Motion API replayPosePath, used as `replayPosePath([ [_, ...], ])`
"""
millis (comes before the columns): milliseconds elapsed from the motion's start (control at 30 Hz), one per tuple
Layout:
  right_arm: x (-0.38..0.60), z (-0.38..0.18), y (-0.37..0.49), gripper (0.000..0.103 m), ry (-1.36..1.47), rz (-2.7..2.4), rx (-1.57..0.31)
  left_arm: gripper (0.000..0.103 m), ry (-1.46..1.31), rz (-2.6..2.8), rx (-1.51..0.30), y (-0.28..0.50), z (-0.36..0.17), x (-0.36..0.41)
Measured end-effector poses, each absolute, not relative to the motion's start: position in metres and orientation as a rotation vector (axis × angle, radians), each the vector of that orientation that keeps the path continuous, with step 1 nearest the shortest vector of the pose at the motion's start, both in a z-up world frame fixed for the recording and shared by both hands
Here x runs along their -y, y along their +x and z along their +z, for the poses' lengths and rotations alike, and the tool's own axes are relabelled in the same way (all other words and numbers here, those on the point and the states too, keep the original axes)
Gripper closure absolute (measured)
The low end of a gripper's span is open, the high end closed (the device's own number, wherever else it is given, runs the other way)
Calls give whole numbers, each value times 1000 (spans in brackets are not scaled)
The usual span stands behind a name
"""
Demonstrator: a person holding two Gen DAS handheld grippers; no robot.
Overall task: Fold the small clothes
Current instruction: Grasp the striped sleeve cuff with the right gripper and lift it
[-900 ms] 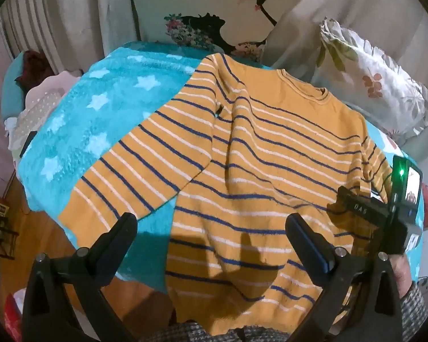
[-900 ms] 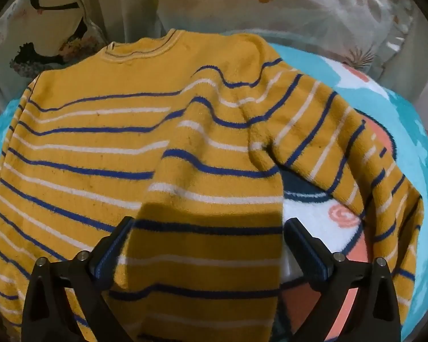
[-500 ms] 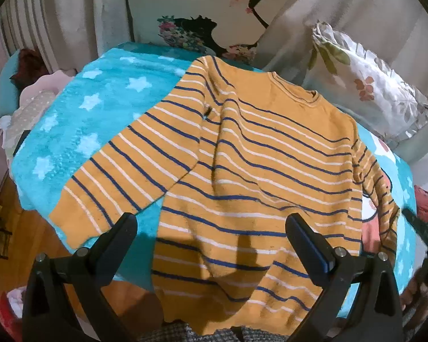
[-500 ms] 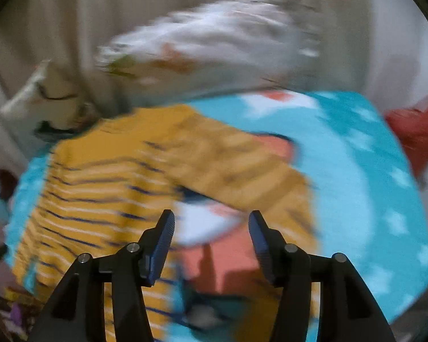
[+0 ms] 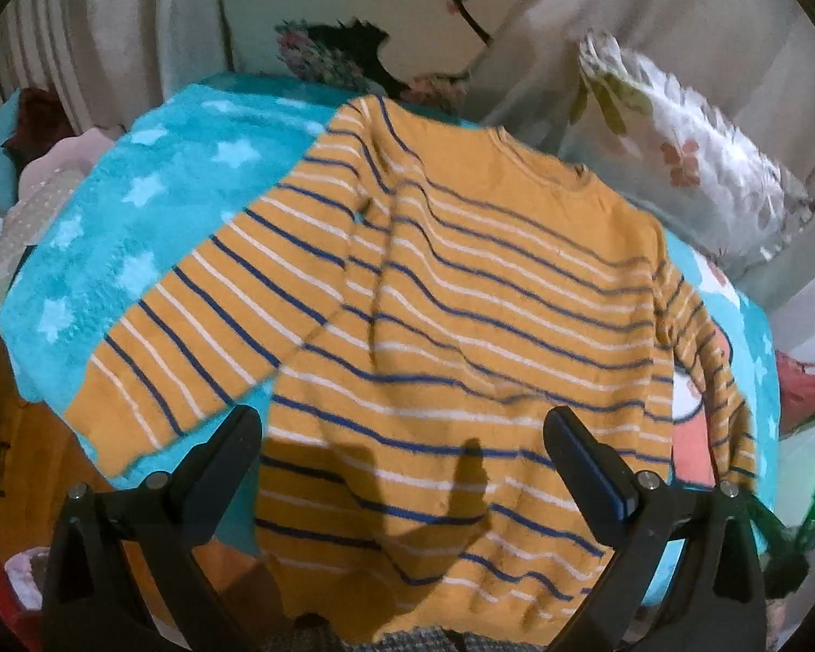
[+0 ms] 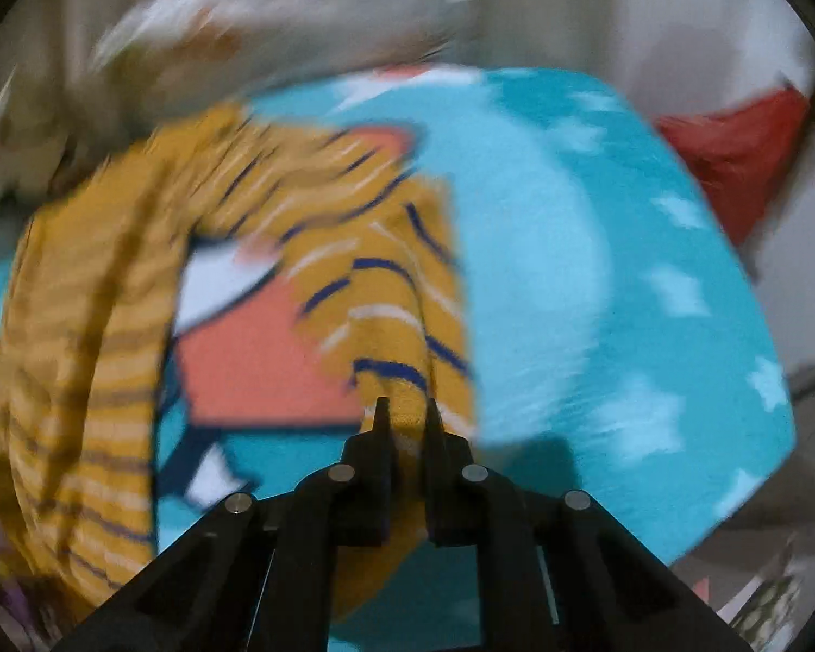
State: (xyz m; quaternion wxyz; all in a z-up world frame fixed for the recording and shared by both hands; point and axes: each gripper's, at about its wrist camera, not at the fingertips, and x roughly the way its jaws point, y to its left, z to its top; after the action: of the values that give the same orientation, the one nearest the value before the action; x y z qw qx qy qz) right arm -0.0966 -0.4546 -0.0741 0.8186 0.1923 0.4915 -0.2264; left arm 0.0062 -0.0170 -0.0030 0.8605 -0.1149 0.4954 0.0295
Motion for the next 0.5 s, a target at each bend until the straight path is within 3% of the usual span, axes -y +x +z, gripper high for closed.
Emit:
replayPosePath([
  [100, 514, -67, -107, 93, 488, -678, -998, 0, -291, 114, -993, 5, 5, -10],
  [167, 552, -68, -113, 83, 533, -835, -987, 0, -325, 172, -969, 2, 9, -37],
  [233, 576, -68, -111, 81, 557, -935, -990, 0, -368, 219, -946, -1, 10, -60],
  [333, 582, -57, -105, 47, 571, -978, -926, 0, -367, 327, -933, -14, 8, -94],
  [500, 544, -55, -88, 46, 524, -895, -892, 0, -287, 454, -968, -34, -6, -128],
])
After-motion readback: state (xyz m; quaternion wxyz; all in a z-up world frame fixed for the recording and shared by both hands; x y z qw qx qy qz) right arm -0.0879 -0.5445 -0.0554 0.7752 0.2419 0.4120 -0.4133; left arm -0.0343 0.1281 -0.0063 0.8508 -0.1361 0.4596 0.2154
